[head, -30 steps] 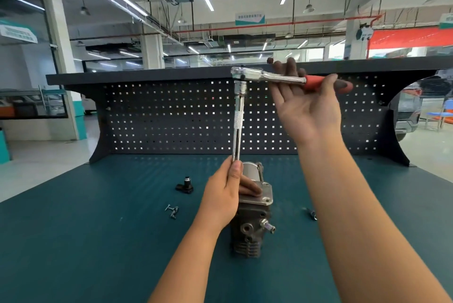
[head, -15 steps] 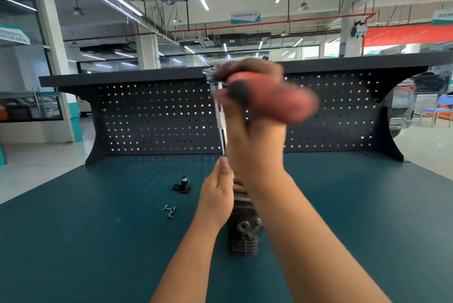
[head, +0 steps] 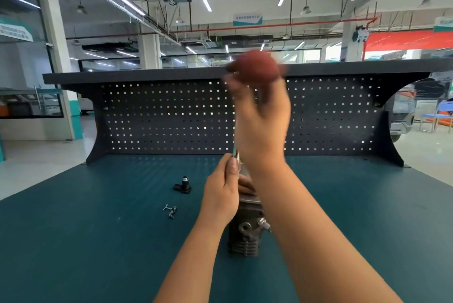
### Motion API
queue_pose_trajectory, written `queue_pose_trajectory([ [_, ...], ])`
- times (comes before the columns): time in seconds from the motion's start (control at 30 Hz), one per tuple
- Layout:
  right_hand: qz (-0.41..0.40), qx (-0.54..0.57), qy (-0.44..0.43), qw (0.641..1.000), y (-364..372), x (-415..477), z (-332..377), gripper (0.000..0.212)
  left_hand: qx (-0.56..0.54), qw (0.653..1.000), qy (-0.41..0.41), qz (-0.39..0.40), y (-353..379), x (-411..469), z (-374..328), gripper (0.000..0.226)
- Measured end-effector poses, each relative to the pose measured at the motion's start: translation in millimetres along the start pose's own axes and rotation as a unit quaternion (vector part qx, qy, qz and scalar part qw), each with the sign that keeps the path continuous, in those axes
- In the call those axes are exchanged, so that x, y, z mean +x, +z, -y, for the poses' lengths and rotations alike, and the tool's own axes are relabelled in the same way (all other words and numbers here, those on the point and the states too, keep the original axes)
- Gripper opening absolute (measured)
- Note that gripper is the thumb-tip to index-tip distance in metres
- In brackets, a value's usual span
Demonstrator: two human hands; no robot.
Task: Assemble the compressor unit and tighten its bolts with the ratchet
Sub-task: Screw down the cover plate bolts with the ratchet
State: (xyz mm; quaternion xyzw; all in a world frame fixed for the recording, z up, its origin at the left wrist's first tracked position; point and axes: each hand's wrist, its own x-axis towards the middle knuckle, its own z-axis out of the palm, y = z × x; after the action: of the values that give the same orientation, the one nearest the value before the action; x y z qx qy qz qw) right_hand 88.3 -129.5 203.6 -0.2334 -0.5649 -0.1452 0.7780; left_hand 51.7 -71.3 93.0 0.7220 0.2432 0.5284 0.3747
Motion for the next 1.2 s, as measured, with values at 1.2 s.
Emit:
queue_pose_trajectory([
  [1.2,0.020,-0.092,-0.106,0.990,9.5,-4.8,-3.5,0.015,0.068,0.995,-0.030,-0.065,5.0,6.3,17.2,0.034],
])
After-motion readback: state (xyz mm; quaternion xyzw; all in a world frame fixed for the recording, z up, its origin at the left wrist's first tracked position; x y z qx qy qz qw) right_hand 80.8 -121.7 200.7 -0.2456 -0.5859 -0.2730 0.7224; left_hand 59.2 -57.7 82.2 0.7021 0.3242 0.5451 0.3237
